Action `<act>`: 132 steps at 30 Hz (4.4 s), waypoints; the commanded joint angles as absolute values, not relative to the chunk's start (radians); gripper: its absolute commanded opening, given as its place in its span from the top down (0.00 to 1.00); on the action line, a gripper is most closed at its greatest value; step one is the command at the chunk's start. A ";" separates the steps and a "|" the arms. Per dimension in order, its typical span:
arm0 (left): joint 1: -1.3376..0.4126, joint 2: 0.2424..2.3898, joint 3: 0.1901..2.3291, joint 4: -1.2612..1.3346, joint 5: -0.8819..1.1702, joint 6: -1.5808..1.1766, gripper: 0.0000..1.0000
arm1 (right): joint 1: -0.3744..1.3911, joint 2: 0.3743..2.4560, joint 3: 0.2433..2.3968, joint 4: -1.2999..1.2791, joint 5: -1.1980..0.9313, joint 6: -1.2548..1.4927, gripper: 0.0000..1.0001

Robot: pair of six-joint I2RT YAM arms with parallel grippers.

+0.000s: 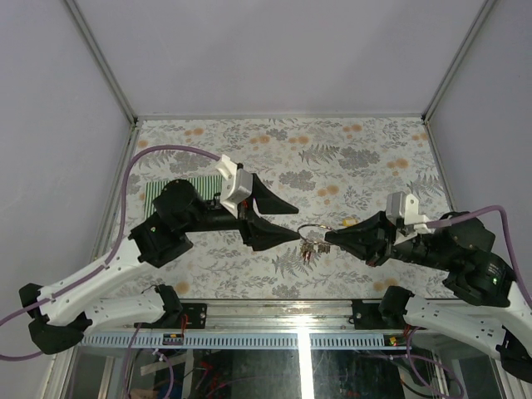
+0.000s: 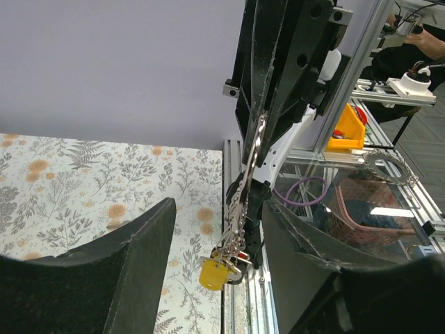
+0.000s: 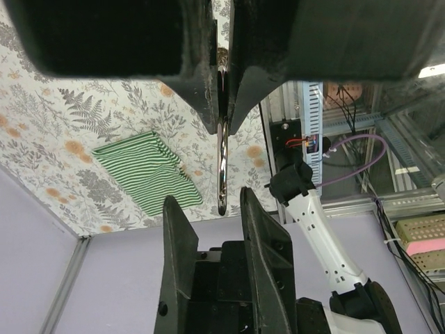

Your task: Put the keys on the keyring

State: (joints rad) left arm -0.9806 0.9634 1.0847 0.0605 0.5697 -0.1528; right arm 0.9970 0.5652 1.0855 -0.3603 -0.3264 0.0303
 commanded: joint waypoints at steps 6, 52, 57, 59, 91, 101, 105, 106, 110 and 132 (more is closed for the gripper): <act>-0.979 1.001 1.131 0.082 0.594 -0.106 0.51 | 1.003 0.607 1.068 -0.206 -0.366 0.045 1.00; -0.979 0.905 1.181 -0.011 0.611 -0.095 1.00 | 1.004 0.587 0.936 -0.176 -0.479 0.048 0.49; -0.979 0.906 1.184 -0.012 0.614 -0.094 1.00 | 1.004 0.592 0.939 -0.181 -0.472 0.051 0.59; -0.979 0.904 1.183 -0.011 0.615 -0.095 1.00 | 1.004 0.592 0.940 -0.181 -0.471 0.050 0.63; -0.979 0.906 1.176 -0.018 0.605 -0.091 1.00 | 1.003 0.562 1.010 -0.256 -0.401 0.048 0.85; -0.978 0.919 1.186 -0.046 0.592 -0.081 1.00 | 1.004 0.548 1.015 -0.276 -0.376 0.042 0.86; -0.979 0.933 1.209 -0.094 0.578 -0.068 1.00 | 1.003 0.539 1.006 -0.286 -0.344 0.030 0.85; -0.980 0.938 1.221 -0.114 0.572 -0.063 1.00 | 1.003 0.536 1.000 -0.290 -0.336 0.028 0.85; -0.979 0.963 1.283 -0.211 0.550 -0.024 1.00 | 1.003 0.529 0.970 -0.282 -0.313 0.025 0.84; -0.980 1.099 1.582 -0.680 0.492 0.136 1.00 | 1.004 0.558 0.813 -0.094 -0.282 0.044 0.79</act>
State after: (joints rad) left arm -0.9810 1.0969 1.5185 -0.6338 0.5037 0.1059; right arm 0.9970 0.5426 0.8356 -0.1886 -0.3038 0.0364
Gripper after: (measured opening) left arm 0.044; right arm 0.215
